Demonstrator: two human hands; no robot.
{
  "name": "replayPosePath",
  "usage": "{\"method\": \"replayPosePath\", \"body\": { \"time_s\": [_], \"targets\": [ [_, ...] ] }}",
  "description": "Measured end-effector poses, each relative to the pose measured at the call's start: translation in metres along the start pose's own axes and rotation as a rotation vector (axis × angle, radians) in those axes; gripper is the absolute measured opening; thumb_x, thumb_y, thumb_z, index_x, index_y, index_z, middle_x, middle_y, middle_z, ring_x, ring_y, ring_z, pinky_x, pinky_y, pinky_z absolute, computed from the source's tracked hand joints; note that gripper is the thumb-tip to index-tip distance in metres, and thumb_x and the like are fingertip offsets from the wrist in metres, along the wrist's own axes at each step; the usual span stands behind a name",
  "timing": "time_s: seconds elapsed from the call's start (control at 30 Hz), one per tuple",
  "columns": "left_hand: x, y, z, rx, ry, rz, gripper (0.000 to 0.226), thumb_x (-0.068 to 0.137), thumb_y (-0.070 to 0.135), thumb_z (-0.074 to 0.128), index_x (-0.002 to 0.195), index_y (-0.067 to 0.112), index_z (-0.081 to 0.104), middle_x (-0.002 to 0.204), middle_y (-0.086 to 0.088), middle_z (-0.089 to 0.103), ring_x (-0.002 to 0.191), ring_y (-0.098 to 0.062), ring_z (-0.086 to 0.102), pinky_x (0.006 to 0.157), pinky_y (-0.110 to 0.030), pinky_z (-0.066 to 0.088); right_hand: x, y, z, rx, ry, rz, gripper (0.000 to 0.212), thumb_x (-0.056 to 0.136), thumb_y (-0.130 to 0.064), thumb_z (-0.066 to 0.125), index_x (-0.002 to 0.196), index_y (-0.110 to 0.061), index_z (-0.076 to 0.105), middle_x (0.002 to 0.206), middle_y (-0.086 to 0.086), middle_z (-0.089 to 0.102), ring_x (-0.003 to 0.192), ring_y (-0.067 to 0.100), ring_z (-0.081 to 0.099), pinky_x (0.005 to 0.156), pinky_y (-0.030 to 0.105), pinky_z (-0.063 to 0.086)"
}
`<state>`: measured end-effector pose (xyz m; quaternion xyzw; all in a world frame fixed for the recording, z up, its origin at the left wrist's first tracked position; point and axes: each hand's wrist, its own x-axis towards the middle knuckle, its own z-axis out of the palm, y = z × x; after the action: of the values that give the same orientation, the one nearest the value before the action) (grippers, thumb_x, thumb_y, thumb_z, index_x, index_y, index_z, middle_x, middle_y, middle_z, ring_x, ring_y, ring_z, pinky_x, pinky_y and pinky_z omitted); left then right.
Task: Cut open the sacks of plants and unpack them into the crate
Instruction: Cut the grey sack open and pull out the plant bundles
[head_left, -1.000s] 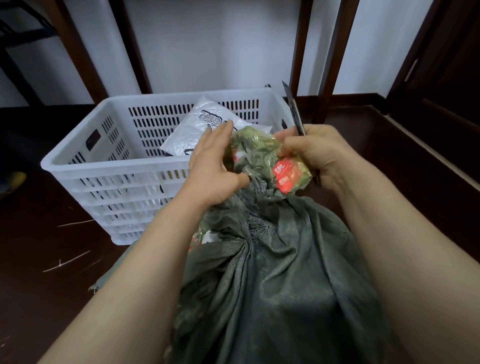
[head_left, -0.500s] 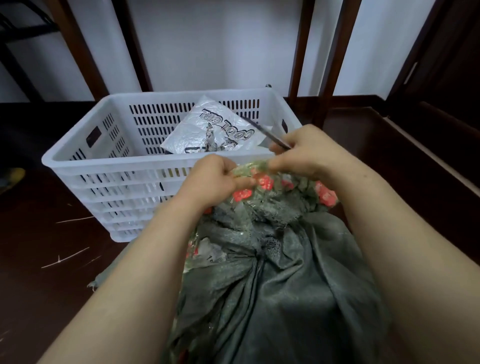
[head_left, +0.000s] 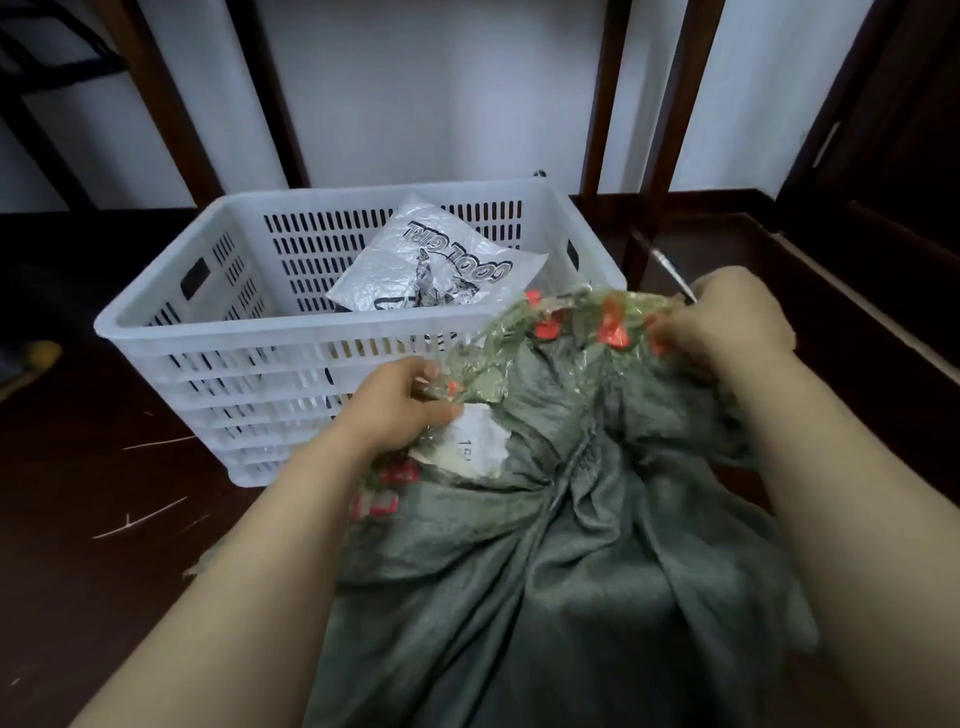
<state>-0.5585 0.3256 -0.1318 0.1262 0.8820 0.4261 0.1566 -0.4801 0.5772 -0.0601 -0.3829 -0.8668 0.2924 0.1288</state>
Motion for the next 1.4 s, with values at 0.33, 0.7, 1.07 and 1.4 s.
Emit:
{"method": "replayPosePath", "body": {
  "time_s": [0.33,0.7,1.07,1.4],
  "targets": [
    [-0.004,0.036,0.003,-0.045,0.083,0.246,0.037,0.069,-0.002,0.08,0.09,0.024,0.064,0.092,-0.002,0.071,0.075,-0.013,0.064,0.08,-0.031,0.056,-0.035,-0.046,0.034,0.043,-0.395,-0.477,0.056,0.066,-0.025,0.083,0.119,-0.021,0.065,0.11,-0.001,0.067,0.101,0.018,0.063,0.091,0.034,0.051],
    [-0.01,0.023,-0.041,0.007,0.07,-0.049,0.026,0.06,0.018,0.089,0.074,0.008,0.069,0.058,0.004,0.062,0.049,-0.006,0.055,0.048,-0.017,0.045,-0.004,-0.009,0.01,0.486,-0.183,-0.021,0.017,0.068,-0.006,0.079,0.066,-0.013,0.064,0.052,-0.001,0.062,0.054,0.016,0.063,0.052,0.025,0.052],
    [-0.016,0.045,-0.023,-0.053,0.034,0.096,0.027,0.064,-0.008,0.081,0.077,0.011,0.066,0.071,-0.008,0.068,0.05,-0.01,0.064,0.056,-0.035,0.059,-0.045,-0.055,0.021,0.235,-0.39,-0.386,0.017,0.077,-0.017,0.07,0.093,-0.013,0.072,0.088,0.005,0.068,0.078,0.018,0.062,0.072,0.029,0.051],
    [-0.008,0.043,-0.012,-0.374,0.308,-0.245,0.085,0.064,0.033,0.086,0.131,0.003,0.042,0.11,-0.014,0.058,0.082,-0.022,0.062,0.056,-0.029,0.052,-0.04,-0.04,0.033,0.488,-0.692,-0.166,0.014,0.078,-0.014,0.076,0.08,-0.014,0.062,0.033,-0.008,0.036,0.026,0.003,0.02,0.034,0.009,0.016]
  ]
}}
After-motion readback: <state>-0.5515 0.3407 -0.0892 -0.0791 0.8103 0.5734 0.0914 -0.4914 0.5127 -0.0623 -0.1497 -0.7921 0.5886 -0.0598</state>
